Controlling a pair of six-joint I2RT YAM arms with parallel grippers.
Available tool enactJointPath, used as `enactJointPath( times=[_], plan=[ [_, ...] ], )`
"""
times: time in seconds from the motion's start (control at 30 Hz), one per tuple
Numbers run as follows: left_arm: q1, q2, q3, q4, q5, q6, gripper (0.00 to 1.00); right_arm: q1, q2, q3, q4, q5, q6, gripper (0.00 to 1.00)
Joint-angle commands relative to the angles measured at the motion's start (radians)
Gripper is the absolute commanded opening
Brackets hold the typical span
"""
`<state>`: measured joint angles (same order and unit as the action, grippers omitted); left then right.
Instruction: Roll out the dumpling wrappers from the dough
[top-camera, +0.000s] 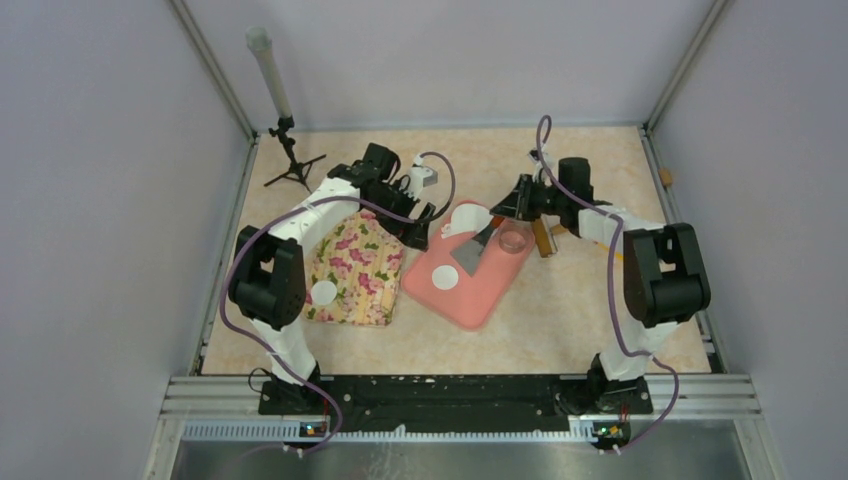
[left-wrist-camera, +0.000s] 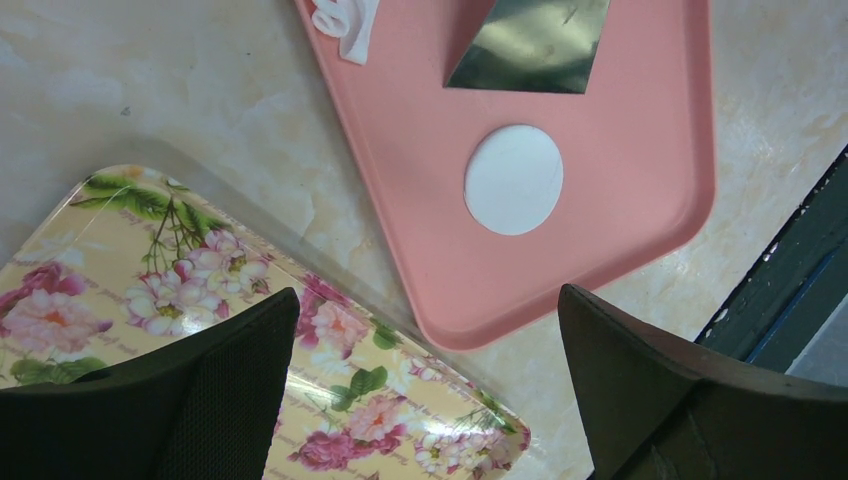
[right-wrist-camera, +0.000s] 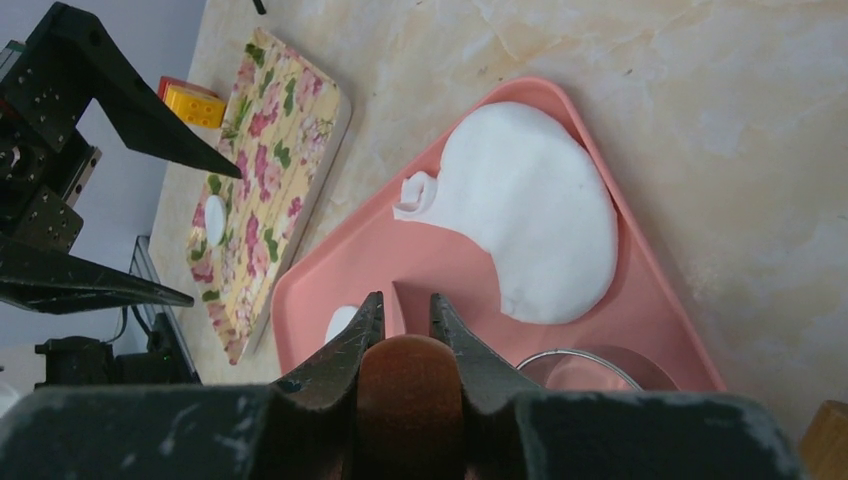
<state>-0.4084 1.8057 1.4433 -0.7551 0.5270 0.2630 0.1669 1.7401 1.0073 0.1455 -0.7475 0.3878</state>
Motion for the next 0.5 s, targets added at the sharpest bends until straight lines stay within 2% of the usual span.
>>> enactJointPath(
  times=[0.0, 0.47],
  plan=[
    [-0.001, -0.003, -0.013, 0.03, 0.024, -0.007, 0.99, -0.005, 0.031, -0.051, -0.005, 0.01, -0.069, 0.0],
    [0.0, -0.017, -0.018, 0.035, 0.047, -0.01, 0.99, -0.005, 0.051, -0.07, 0.006, -0.011, -0.07, 0.0]
  ],
)
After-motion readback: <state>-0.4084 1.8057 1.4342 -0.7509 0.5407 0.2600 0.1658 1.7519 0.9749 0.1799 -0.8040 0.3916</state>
